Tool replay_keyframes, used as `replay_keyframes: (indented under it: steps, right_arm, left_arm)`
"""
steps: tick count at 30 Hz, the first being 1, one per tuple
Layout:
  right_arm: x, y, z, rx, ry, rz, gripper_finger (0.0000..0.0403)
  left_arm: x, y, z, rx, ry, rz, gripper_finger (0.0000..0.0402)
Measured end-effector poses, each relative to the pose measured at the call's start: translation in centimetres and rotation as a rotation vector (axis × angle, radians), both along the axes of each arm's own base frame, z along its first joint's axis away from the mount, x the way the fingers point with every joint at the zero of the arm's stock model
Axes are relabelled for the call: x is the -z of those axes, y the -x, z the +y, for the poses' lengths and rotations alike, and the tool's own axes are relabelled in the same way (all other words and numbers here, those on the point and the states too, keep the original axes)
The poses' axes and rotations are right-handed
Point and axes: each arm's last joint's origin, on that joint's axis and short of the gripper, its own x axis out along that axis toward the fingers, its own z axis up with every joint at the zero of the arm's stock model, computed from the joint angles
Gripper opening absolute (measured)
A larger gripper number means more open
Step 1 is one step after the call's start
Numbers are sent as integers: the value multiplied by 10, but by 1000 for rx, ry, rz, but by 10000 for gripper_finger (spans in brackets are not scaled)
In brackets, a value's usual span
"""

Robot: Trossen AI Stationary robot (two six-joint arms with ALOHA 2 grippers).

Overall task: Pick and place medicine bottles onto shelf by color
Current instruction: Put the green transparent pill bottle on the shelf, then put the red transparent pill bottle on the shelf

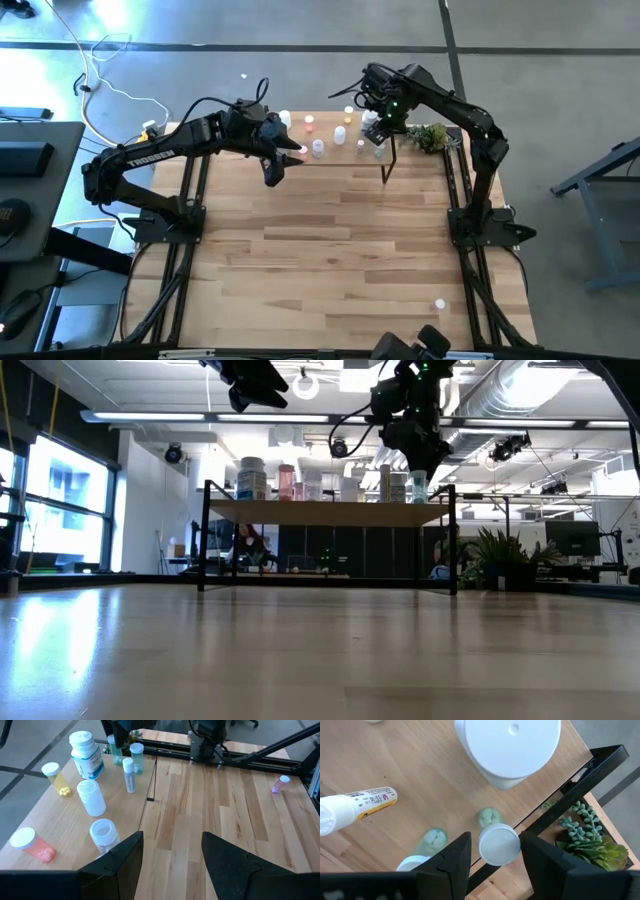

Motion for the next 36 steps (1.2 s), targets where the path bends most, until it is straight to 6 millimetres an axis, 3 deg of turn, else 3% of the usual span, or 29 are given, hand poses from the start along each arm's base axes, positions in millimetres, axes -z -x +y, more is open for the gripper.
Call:
replay_keyframes:
  steps: [10,21,27,36]
  right_arm:
    - [-5,2,1,26,14,-24,163]
    - [-45,22,18,82,117,-176,163]
    - [-67,33,41,130,141,-256,163]
    - [-90,39,94,103,198,-294,163]
  left_arm:
    - [0,0,0,0,0,0,193]
    - [0,0,0,0,0,0,193]
    - [0,0,0,-13,21,-5,193]
    - [4,-1,-9,-3,75,31,193]
